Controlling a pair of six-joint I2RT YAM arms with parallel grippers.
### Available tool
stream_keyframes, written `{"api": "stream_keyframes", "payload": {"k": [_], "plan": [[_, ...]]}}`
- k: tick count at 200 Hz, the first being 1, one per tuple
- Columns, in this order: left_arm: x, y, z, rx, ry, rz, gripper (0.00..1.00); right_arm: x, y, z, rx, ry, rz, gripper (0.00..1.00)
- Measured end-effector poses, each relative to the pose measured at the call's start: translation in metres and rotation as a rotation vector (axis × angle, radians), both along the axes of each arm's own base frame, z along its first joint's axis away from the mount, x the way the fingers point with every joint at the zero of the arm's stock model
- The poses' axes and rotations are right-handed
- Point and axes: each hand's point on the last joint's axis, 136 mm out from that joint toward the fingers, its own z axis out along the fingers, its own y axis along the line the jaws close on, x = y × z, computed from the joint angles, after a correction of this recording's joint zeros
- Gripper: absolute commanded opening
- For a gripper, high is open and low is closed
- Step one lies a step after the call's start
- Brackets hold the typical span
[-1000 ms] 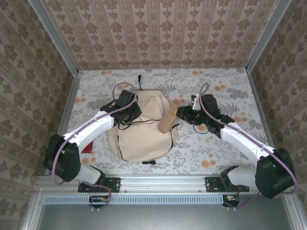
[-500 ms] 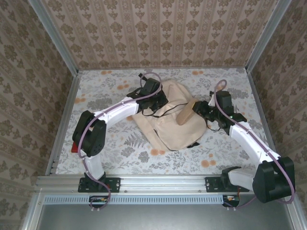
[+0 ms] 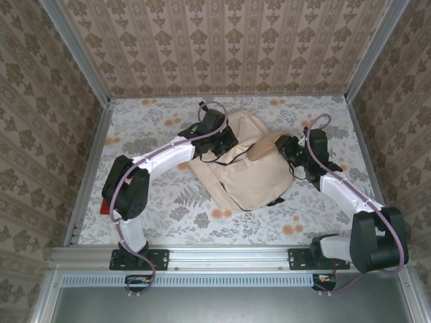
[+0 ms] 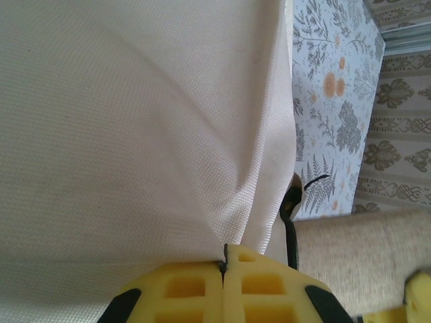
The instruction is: Pack books, pencil case, and school supplies into a backpack
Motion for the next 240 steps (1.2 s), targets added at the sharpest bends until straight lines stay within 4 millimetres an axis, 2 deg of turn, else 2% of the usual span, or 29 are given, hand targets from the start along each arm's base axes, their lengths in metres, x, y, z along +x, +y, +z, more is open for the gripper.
{"api": "stream_keyframes", "payload": {"k": [46, 77, 113, 176, 199, 240], "plan": [[0.000, 0.000, 0.001, -0.016, 0.015, -0.004, 0.04, 0.017, 0.012, -0.003, 0.051, -0.045, -0.077, 0.27], [0.003, 0.003, 0.001, -0.021, 0.021, 0.007, 0.05, 0.017, 0.031, -0.014, 0.086, -0.033, -0.113, 0.28], [0.004, 0.004, 0.002, -0.030, 0.025, 0.005, 0.06, 0.005, 0.060, -0.031, 0.134, 0.005, -0.111, 0.34], [0.007, 0.009, -0.002, -0.037, 0.034, 0.008, 0.07, 0.011, 0.079, -0.047, 0.231, 0.051, -0.070, 0.47], [0.006, 0.010, -0.005, -0.038, 0.041, 0.006, 0.08, 0.008, 0.080, -0.051, 0.244, 0.082, -0.044, 0.55], [0.004, 0.009, -0.004, -0.046, 0.046, -0.014, 0.10, -0.006, 0.066, -0.052, 0.185, 0.136, -0.022, 0.52]]}}
